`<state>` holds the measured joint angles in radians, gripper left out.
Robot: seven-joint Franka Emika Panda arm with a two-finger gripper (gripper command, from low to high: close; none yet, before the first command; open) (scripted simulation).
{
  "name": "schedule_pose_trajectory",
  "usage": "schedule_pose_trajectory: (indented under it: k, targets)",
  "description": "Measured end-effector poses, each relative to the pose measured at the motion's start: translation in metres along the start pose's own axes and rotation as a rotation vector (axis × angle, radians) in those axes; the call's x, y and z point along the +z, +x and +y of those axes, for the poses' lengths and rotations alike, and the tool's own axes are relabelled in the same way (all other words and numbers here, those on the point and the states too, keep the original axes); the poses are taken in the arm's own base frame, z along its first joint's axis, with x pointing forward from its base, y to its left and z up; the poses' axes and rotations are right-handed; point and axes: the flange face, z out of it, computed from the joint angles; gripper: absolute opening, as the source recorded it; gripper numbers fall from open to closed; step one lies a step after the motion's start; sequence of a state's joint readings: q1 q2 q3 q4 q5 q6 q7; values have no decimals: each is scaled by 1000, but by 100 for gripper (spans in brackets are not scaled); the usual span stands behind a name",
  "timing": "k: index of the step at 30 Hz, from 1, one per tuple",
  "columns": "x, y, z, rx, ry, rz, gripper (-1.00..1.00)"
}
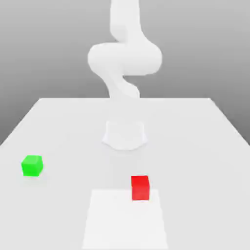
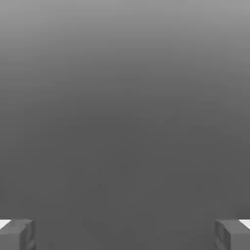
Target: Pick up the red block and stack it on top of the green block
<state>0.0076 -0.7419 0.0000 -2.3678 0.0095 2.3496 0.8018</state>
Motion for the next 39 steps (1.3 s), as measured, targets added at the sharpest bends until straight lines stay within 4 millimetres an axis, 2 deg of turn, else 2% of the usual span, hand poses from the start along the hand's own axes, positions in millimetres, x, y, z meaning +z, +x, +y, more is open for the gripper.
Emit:
schedule_pose_trajectory:
  k: [4, 9, 13, 17, 19, 23, 24, 31, 39]
  targets:
    - [96, -35, 25, 1, -95, -115, 0]
    - [193, -98, 73, -5, -223, -251, 0]
    - [253, -165, 128, -17, -342, -361, 0]
    - [301, -238, 196, -34, -470, -468, 0]
    - [323, -264, 221, -40, -505, -497, 0]
    - [348, -286, 243, -40, -515, -507, 0]
    - [353, -289, 246, -41, -516, -507, -100]
    - [353, -290, 247, -41, -516, -507, -100]
    - [311, -264, 219, -41, -516, -506, -100]
